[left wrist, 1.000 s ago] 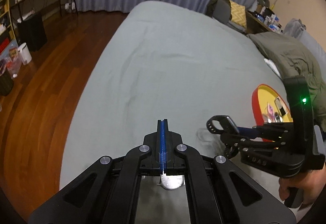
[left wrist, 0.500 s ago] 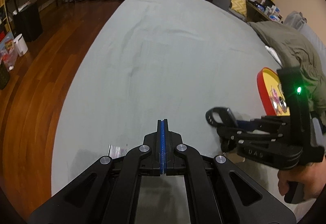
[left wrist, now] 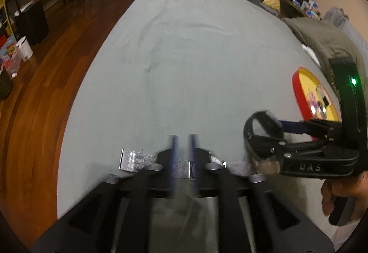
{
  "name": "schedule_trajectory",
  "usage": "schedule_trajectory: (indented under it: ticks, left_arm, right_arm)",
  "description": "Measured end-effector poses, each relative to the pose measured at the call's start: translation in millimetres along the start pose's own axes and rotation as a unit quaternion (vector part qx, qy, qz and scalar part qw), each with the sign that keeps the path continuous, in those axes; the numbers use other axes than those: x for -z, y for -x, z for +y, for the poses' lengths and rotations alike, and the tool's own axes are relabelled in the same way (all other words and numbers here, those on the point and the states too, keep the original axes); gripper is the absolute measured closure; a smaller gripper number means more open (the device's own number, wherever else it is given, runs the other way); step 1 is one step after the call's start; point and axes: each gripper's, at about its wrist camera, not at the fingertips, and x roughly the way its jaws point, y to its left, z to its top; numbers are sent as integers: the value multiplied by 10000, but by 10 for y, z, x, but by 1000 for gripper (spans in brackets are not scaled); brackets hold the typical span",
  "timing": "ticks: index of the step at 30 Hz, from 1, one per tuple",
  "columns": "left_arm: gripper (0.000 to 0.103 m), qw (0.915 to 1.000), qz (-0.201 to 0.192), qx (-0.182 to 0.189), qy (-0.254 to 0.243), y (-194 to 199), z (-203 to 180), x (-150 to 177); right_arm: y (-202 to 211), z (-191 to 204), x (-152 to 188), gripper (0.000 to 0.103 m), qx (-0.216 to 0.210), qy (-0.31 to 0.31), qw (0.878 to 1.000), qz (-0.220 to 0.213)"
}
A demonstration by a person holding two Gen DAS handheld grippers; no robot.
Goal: Organize jewelry
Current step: 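Lower and open both tools to drop the watch and fitness band on the bed, then move both open tools back over the yellow tray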
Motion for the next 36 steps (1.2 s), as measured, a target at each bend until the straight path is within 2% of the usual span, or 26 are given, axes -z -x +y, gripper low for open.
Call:
schedule_trajectory:
  ticks: [1, 2, 7, 10, 15, 27, 31, 36]
  left_arm:
    - [30, 9999, -82, -61, 43, 27, -17, -25]
    - [23, 9996, -240, -122, 86, 87, -49, -52]
    - [9, 9986, -518, -122, 25, 197, -337, -193]
    - [6, 9980, -611, -111, -64, 203, -575, -264]
    - [6, 9977, -643, 87, -188, 102, -1203, -353]
    - [6, 9925, -310, 604, -1014, -557, -3045, -393]
    - [6, 9896, -42, 560, -1325, -884, -3459, -339]
    - [6, 9846, 111, 397, -1697, -1151, -3698, -234]
  right_arm:
    - [52, -34, 14, 24, -29, -20, 10000, -57]
    - [114, -75, 10, 20, -84, -56, 9999, -132]
    - [435, -447, 7, 18, -333, -330, 9976, -506]
    - [673, -783, 43, 18, -401, -537, 9948, -762]
    - [1010, -1395, 85, 18, -95, -678, 9925, -1014]
    - [1387, -3159, 454, 18, 509, -1402, 9830, -1066]
    - [1364, -3491, 501, 18, 485, -1385, 9842, -996]
    - [1275, -3760, 391, 18, 387, -1316, 9864, -905]
